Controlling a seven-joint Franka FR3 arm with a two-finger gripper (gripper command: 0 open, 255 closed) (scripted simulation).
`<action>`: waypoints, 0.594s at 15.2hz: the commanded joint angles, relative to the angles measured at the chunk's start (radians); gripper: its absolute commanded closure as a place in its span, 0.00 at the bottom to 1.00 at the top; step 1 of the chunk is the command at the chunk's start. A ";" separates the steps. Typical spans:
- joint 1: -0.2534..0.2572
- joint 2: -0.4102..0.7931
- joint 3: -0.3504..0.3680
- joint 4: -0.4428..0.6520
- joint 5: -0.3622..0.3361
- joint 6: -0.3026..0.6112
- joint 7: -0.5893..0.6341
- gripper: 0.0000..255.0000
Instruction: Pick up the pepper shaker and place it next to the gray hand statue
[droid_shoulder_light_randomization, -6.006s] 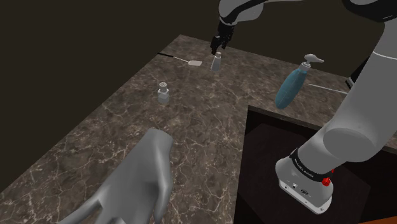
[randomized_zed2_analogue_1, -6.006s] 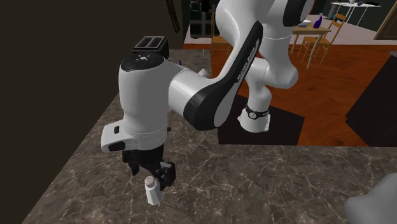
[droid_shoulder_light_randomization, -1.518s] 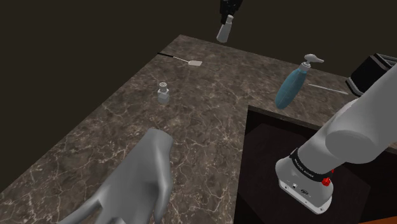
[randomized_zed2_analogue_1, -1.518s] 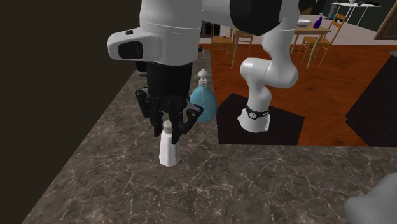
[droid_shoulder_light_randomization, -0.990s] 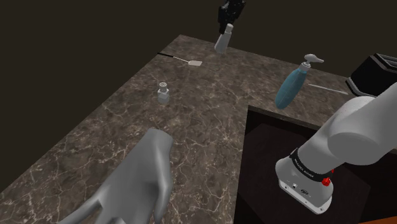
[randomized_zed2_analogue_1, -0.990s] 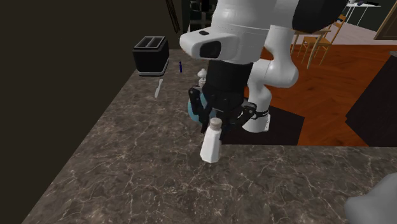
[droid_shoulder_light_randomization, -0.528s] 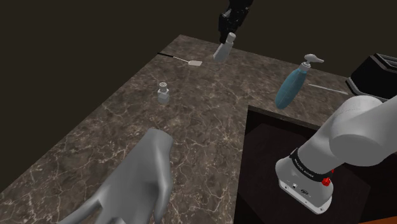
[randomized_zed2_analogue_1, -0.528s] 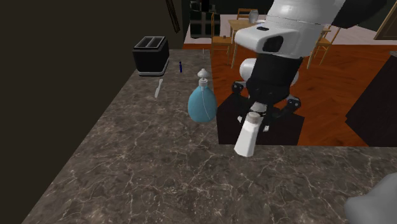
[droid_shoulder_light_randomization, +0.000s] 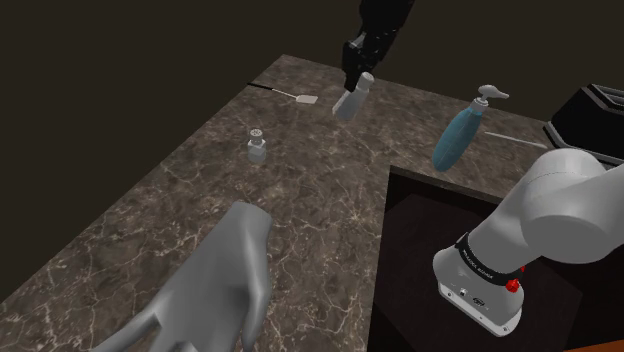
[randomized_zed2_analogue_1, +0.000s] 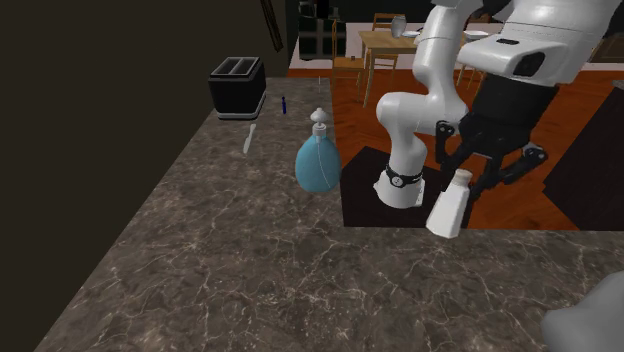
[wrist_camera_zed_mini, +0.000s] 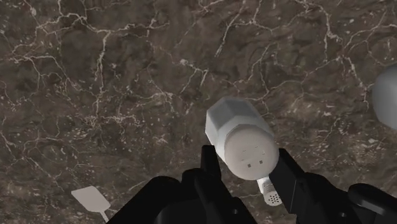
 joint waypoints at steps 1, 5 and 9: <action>0.019 -0.028 0.035 -0.013 0.018 -0.017 0.045 1.00; 0.059 -0.074 0.106 -0.031 0.057 -0.047 0.131 1.00; 0.097 -0.102 0.180 -0.031 0.099 -0.077 0.221 1.00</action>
